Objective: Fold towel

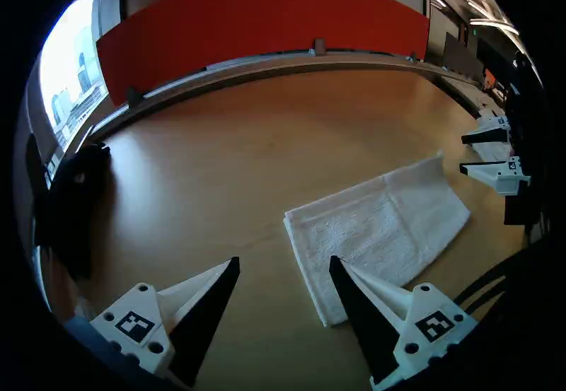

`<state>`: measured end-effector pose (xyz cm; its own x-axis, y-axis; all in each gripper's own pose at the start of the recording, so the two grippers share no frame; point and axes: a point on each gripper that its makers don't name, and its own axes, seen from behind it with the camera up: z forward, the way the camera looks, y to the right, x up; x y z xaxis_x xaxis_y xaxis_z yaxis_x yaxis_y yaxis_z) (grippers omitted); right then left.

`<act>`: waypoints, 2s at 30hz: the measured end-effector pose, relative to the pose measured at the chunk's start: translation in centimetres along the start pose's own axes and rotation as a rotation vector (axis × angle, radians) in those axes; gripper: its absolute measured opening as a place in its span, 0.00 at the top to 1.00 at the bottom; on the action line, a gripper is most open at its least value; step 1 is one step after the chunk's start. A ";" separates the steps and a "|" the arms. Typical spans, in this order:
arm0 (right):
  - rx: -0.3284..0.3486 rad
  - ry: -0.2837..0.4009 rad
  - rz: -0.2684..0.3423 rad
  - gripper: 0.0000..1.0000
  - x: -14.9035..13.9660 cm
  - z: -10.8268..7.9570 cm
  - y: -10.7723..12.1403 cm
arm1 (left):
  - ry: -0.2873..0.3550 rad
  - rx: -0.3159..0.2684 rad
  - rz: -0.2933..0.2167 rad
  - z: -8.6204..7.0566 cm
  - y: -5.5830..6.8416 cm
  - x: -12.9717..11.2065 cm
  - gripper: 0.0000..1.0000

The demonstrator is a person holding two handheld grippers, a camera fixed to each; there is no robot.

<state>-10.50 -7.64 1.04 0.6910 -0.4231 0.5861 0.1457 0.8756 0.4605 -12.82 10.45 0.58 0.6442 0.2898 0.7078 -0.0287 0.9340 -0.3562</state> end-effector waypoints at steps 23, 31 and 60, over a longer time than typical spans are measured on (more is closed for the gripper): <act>0.019 0.008 0.010 0.00 -1.6 -3.5 -1.4 | 0.008 0.037 -0.079 -4.3 -0.3 -3.3 0.06; 0.038 -0.006 0.009 0.00 -3.2 -4.3 -2.4 | 0.000 0.055 -0.114 -5.4 -0.4 -5.0 0.06; 0.223 -0.122 -0.114 0.32 -6.9 -2.2 -6.2 | -0.032 0.172 -0.239 -10.2 -3.6 -10.3 0.06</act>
<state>-14.61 -9.58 -7.36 0.5869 -0.5529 0.5915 0.0494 0.7536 0.6555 -11.50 1.97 -11.64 0.6236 0.0609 0.7793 -0.0098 0.9975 -0.0701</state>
